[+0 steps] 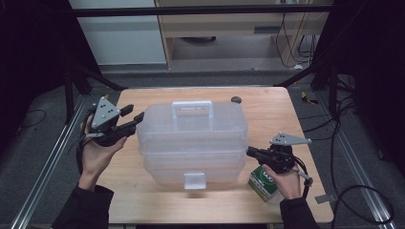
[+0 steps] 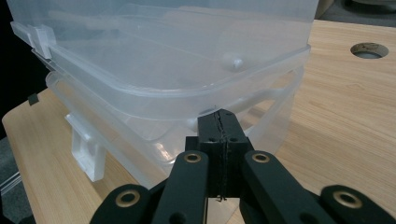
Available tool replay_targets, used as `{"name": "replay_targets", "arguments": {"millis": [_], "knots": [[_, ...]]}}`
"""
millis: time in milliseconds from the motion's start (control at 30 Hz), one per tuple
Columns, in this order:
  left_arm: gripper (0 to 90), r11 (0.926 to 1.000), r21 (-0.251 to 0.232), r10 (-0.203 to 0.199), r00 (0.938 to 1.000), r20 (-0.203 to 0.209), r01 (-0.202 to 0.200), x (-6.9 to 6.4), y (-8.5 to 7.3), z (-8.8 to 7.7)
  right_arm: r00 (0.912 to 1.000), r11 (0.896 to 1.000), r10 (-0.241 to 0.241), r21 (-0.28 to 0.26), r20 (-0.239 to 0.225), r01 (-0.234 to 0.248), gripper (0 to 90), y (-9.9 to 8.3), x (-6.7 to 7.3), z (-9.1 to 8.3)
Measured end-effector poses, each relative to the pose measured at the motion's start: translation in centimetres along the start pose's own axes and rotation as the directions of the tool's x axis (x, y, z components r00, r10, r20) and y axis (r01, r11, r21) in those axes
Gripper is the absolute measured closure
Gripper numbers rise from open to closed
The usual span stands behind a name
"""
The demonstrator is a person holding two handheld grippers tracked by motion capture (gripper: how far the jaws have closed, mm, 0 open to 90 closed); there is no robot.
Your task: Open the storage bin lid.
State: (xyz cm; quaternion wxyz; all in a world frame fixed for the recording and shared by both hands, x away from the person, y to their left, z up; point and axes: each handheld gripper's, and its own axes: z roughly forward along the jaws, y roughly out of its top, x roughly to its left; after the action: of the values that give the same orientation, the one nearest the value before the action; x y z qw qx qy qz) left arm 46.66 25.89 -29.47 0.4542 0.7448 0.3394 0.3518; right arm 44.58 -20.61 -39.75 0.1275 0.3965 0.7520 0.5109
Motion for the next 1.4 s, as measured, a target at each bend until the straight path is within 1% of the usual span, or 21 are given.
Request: {"name": "replay_targets", "arguments": {"millis": [33, 67, 100, 133, 267, 333, 400, 500, 567, 667, 733, 767, 833, 867, 933, 1000, 1133, 1300, 1367, 1400], "knots": [[56.7, 0.9999, -0.003, -0.014, 0.9999, -0.004, 0.014, 0.2, -0.4, -0.2, 1.0000, 1.000, 0.000, 0.000, -0.001, 0.000, 90.0, 0.0, 0.0, 0.0], [57.6, 0.9994, -0.021, -0.026, 0.9996, -0.011, 0.026, 0.4, -0.8, -0.4, 1.0000, 1.000, 0.000, 0.000, 0.000, 0.000, 90.0, 0.0, 0.0, 0.0], [59.0, 0.9989, -0.029, -0.036, 0.9992, -0.016, 0.036, 0.6, -1.2, -0.6, 1.0000, 1.000, -0.001, 0.001, 0.001, 0.001, 90.0, 0.0, 0.0, 0.0], [59.9, 0.9981, -0.023, -0.058, 0.9981, -0.021, 0.057, 0.7, -1.6, -0.9, 1.0000, 1.000, 0.000, 0.001, 0.000, 0.000, 90.0, 0.0, 0.0, 0.0], [65.8, 0.9947, -0.040, -0.097, 0.9937, -0.055, 0.095, 1.0, -2.8, -1.8, 1.0000, 1.000, 0.002, 0.004, -0.001, -0.002, 90.0, 0.0, 0.0, 0.0], [67.5, 0.9921, -0.048, -0.119, 0.9892, -0.085, 0.116, 1.2, -3.6, -2.3, 1.0000, 1.000, 0.001, 0.005, 0.000, -0.001, 90.0, 0.0, 0.0, 0.0], [70.9, 0.9880, -0.049, -0.150, 0.9845, -0.091, 0.146, 1.3, -4.3, -2.6, 1.0000, 1.000, 0.001, 0.006, 0.001, -0.001, 90.0, 0.0, 0.0, 0.1], [74.0, 0.9844, -0.051, -0.173, 0.9799, -0.099, 0.169, 1.4, -5.5, -3.0, 1.0000, 1.000, -0.001, 0.009, 0.001, 0.001, 90.0, 0.0, 0.0, 0.1], [75.2, 0.9838, -0.035, -0.178, 0.9784, -0.104, 0.176, 1.4, -6.3, -3.1, 1.0000, 1.000, -0.001, 0.008, 0.001, 0.001, 90.0, 0.0, 0.0, 0.1], [77.4, 0.9807, -0.019, -0.196, 0.9761, -0.095, 0.195, 1.3, -7.8, -3.1, 1.0000, 1.000, 0.000, 0.008, 0.000, 0.000, 90.0, -0.1, 0.0, 0.1], [79.0, 0.9801, 0.011, -0.197, 0.9771, -0.082, 0.198, 1.3, -8.4, -2.9, 1.0000, 1.000, 0.003, 0.008, -0.001, -0.003, 90.0, -0.1, 0.0, 0.2], [80.0, 0.9783, 0.010, -0.205, 0.9753, -0.082, 0.207, 1.2, -8.8, -2.9, 1.0000, 1.000, 0.003, 0.009, -0.002, -0.003, 90.0, -0.1, 0.0, 0.2], [81.9, 0.9777, 0.034, -0.205, 0.9768, -0.061, 0.207, 1.0, -9.4, -2.8, 1.0000, 1.000, 0.004, 0.011, -0.001, -0.004, 90.0, -0.1, 0.0, 0.2], [82.2, 0.9789, 0.041, -0.198, 0.9786, -0.057, 0.200, 0.8, -9.7, -2.8, 1.0000, 1.000, 0.003, 0.011, 0.000, -0.003, 90.0, -0.1, -0.1, 0.2], [83.8, 0.9784, 0.056, -0.197, 0.9796, -0.041, 0.199, 0.6, -10.2, -2.7, 1.0000, 1.000, 0.009, 0.013, -0.001, -0.008, 90.0, -0.2, 0.0, 0.2], [86.3, 0.9777, 0.067, -0.197, 0.9798, -0.034, 0.199, 0.4, -10.6, -2.6, 1.0000, 1.000, 0.006, 0.012, 0.000, -0.006, 90.0, -0.2, 0.0, 0.3], [89.1, 0.9761, 0.093, -0.197, 0.9803, 0.001, 0.196, 0.1, -11.3, -2.1, 1.0000, 1.000, 0.005, 0.012, 0.001, -0.005, 90.0, -0.2, 0.0, 0.3], [89.7, 0.9729, 0.116, -0.204, 0.9785, 0.028, 0.200, -0.4, -11.8, -1.6, 1.0000, 1.000, 0.004, 0.012, -0.001, -0.004, 90.0, -0.2, -0.1, 0.3], [89.7, 0.9730, 0.121, -0.204, 0.9778, 0.049, 0.196, -0.6, -11.9, -1.4, 1.0000, 1.000, 0.004, 0.012, -0.003, -0.004, 90.0, -0.2, -0.1, 0.3], [89.7, 0.9729, 0.126, -0.203, 0.9768, 0.067, 0.194, -0.8, -12.0, -1.2, 1.0000, 1.000, 0.007, 0.012, -0.003, -0.007, 90.0, -0.2, -0.1, 0.3]]}}
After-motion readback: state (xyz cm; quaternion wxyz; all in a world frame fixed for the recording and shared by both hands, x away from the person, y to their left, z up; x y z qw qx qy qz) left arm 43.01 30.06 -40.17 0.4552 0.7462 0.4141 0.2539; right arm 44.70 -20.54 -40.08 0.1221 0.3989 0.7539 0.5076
